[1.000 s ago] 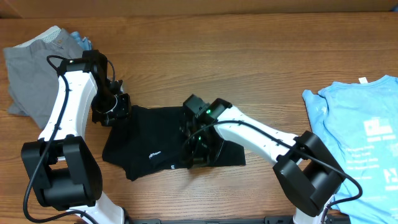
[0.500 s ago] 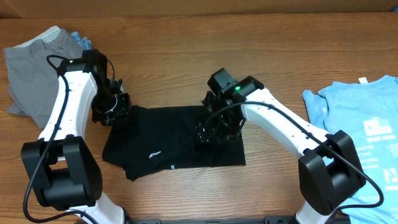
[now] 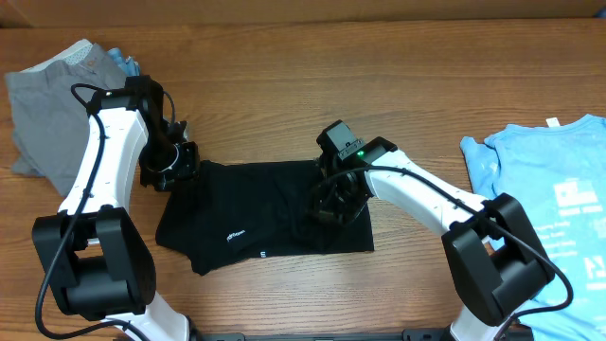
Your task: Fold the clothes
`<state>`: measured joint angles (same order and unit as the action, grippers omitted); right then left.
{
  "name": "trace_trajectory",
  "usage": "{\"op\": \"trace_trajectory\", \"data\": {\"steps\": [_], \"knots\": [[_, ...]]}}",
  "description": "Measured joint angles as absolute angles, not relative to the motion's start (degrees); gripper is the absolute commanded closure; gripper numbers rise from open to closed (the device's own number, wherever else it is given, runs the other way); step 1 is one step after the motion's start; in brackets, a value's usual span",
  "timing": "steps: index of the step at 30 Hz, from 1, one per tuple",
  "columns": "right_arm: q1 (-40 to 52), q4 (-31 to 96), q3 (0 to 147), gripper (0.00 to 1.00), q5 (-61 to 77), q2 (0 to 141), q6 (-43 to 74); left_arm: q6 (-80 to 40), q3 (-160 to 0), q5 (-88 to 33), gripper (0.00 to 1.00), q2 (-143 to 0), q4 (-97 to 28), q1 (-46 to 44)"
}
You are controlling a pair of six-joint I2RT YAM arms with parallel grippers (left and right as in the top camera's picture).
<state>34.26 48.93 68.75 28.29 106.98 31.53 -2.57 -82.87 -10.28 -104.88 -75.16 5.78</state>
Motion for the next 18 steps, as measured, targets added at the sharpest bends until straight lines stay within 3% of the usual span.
{"op": "trace_trajectory", "data": {"steps": [8,18], "knots": [[40.38,50.39,67.83,0.96,47.05,108.40,28.53,-2.57,-82.87,-10.28,0.66,-104.88,-75.16,5.78],[35.59,51.24,72.66,0.96,44.95,108.27,26.76,-2.57,-82.87,-10.28,0.66,-104.88,-75.59,5.78]]}}
